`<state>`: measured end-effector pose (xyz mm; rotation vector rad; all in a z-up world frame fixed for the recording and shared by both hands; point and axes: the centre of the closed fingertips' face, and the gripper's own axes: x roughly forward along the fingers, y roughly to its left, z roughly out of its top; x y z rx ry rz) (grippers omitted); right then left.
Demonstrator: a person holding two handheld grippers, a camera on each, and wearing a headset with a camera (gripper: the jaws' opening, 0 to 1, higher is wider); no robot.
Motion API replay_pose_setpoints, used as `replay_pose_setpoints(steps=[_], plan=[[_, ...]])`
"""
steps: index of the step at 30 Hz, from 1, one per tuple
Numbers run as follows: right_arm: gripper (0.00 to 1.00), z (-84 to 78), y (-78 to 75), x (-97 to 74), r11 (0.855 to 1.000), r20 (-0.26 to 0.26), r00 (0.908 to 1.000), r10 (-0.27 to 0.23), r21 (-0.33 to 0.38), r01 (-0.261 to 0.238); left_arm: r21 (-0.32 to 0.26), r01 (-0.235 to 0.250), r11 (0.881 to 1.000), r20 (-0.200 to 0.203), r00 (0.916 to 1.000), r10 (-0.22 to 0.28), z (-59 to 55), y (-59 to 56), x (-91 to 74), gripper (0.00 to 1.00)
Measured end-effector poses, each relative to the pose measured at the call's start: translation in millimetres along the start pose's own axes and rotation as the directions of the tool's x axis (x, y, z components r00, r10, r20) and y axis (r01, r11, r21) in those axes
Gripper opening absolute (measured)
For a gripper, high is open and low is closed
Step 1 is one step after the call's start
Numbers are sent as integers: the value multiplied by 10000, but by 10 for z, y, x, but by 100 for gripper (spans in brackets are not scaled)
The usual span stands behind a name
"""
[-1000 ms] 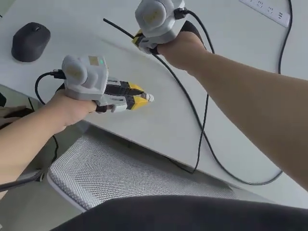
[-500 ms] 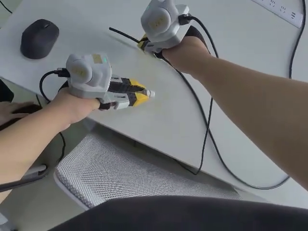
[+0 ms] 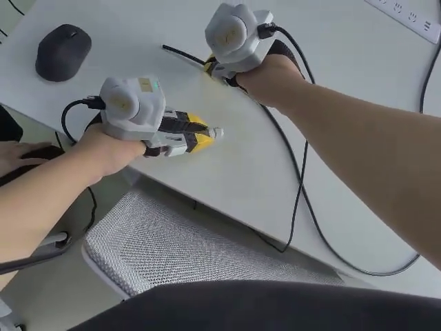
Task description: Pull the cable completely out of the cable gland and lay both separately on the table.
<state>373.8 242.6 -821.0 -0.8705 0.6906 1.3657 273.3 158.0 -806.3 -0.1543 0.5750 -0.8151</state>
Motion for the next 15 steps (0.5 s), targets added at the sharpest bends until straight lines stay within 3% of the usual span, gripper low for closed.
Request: replay_pose_setpoints(steps=[6, 15], plan=[[0, -10, 4, -8, 10000, -60, 10000, -8, 92, 9, 245, -72, 9997, -185, 9998, 77, -10, 14, 5, 16], [0, -5, 17, -13, 9994, -136, 9998, -127, -318, 123, 532, -291, 9982, -450, 9985, 315, -54, 24, 5, 16]])
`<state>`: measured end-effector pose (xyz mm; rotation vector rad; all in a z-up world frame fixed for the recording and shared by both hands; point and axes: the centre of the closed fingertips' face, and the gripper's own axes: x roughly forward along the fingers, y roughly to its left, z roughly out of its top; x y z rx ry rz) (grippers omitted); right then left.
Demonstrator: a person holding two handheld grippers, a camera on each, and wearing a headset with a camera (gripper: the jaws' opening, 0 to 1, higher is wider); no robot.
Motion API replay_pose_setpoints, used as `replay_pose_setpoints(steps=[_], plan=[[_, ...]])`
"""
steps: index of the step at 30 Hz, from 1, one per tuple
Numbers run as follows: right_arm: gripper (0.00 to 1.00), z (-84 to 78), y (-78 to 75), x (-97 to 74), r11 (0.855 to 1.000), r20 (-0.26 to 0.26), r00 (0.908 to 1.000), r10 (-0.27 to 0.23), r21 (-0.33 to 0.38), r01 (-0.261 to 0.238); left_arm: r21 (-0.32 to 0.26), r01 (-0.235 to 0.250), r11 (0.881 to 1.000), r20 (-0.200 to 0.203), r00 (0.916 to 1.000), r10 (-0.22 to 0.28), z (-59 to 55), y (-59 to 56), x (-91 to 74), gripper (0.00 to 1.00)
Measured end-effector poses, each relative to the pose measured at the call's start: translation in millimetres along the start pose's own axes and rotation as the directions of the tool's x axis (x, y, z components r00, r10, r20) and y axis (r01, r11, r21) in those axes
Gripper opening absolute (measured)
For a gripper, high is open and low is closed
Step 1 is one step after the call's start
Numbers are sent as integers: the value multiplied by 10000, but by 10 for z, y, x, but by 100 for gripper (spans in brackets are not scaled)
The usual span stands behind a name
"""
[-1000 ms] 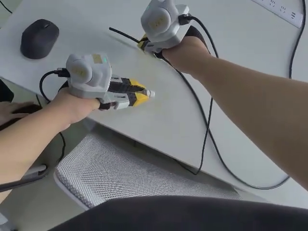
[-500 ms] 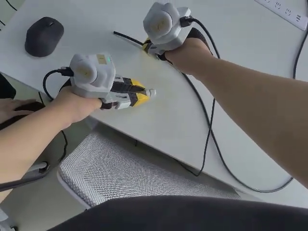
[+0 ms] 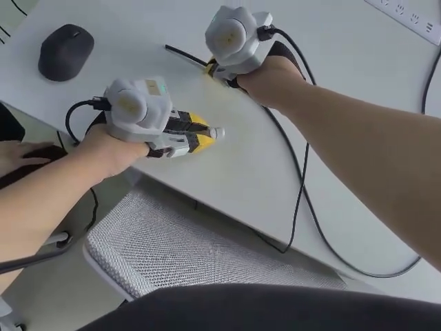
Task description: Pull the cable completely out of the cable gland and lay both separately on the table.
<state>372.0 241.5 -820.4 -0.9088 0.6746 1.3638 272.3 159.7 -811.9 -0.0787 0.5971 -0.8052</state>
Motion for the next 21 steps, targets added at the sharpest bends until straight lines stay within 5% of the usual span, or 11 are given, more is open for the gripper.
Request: replay_pose_setpoints(steps=[13, 21], plan=[[16, 32, -122, -28, 9981, 190, 9980, -601, -95, 603, 76, -293, 9995, -128, 9995, 294, -3, 36, -20, 22], [24, 104, -172, -260, 9951, 849, 9935, -759, 693, 701, 153, -438, 9989, -101, 9990, 440, 37, 9, -33, 26]])
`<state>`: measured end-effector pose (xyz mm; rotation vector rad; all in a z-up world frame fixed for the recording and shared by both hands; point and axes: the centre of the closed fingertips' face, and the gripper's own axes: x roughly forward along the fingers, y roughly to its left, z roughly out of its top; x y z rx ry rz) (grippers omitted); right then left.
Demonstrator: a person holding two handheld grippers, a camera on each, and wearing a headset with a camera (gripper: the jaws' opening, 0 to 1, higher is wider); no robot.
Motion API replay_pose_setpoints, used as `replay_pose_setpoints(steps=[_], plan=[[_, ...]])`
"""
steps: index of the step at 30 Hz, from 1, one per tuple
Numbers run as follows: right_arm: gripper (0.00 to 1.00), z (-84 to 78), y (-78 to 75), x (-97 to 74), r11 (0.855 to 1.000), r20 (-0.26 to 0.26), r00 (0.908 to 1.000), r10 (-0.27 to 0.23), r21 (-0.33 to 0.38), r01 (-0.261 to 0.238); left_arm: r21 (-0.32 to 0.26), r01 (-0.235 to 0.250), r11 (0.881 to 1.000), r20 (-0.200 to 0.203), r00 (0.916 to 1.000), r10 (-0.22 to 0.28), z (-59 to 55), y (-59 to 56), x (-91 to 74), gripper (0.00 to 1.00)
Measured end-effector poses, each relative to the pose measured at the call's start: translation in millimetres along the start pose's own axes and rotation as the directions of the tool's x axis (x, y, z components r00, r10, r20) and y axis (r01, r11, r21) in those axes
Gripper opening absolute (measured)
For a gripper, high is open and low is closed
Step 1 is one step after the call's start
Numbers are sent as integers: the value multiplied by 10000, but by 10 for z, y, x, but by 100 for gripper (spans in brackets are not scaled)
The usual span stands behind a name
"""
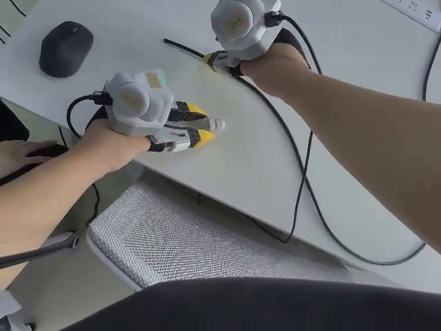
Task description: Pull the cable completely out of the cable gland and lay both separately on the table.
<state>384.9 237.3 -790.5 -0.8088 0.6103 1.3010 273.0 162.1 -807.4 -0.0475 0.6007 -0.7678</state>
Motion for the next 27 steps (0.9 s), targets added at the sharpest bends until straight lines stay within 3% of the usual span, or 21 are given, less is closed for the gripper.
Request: replay_pose_setpoints(steps=[6, 8, 15, 19, 25, 27], plan=[[32, 46, -31, -159, 9999, 716, 9974, -103, -105, 111, -23, -193, 9998, 63, 9998, 193, 23, -8, -34, 35], [34, 109, -52, -285, 9978, 1157, 9930, -223, 642, 149, -31, -179, 9998, 48, 9998, 179, 28, -24, -51, 36], [38, 106, 5, -743, 9934, 1673, 9837, -664, 1032, 496, -161, -406, 9990, 160, 9990, 409, 103, -71, -166, 47], [40, 78, 22, -1010, 9810, 2137, 9712, -1049, 1825, 658, -232, -449, 9987, 296, 9985, 456, 151, -88, -225, 50], [45, 29, 59, -1311, 9731, 2532, 9579, -1354, 2160, 805, -348, -574, 9977, 425, 9974, 588, 232, -104, -308, 57], [48, 32, 58, -1448, 9686, 2778, 9482, -1543, 2319, 896, -370, -640, 9973, 457, 9968, 657, 256, -106, -342, 60]])
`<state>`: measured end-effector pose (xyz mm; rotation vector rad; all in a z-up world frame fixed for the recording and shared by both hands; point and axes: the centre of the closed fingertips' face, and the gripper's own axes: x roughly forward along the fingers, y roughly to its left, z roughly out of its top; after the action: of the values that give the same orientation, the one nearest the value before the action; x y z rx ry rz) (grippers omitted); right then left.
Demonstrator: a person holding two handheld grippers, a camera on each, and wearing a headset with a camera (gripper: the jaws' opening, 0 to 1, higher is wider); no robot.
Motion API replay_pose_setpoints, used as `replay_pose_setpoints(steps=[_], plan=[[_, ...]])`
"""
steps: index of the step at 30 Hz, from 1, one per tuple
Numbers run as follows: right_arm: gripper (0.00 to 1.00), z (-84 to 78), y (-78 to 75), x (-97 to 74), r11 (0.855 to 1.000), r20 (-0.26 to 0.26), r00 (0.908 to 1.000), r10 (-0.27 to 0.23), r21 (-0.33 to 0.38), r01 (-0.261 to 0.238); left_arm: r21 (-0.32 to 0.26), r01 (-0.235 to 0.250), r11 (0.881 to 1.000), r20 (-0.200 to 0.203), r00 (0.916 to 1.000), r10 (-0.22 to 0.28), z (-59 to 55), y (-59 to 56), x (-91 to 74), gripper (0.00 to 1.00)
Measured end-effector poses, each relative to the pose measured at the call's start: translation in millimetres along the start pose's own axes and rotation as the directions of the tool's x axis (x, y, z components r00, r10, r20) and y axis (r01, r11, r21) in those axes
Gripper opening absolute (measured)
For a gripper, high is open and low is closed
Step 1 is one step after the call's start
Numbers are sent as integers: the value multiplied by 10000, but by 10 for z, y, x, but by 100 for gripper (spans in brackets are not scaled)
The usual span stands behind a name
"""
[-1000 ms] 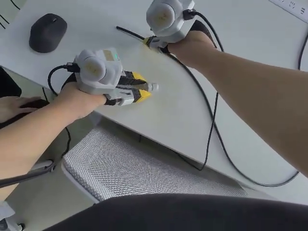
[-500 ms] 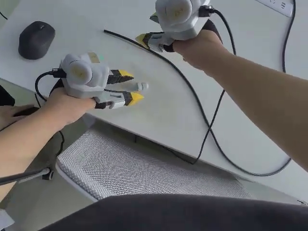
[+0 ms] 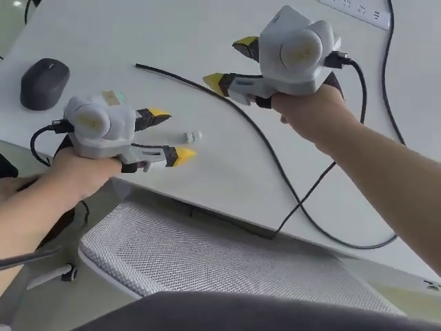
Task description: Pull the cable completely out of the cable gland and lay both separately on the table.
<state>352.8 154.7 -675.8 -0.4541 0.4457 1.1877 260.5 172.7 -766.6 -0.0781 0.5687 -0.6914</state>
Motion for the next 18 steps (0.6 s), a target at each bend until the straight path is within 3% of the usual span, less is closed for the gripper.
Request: replay_pose_setpoints(steps=[5, 10, 18], plan=[[52, 81, 13, -334, 9985, 668, 9976, -196, 527, 161, -47, -62, 10000, -19, 10000, 62, 34, -25, -84, 68], [55, 79, 29, -694, 9933, 1125, 9917, -618, 1044, 501, -174, -109, 9998, 256, 9996, 113, 154, -70, -225, 71], [61, -117, 45, -1176, 9741, 1304, 9805, -1471, 1912, 1207, -269, -86, 9996, 546, 9985, 101, 315, -154, -375, 80]])
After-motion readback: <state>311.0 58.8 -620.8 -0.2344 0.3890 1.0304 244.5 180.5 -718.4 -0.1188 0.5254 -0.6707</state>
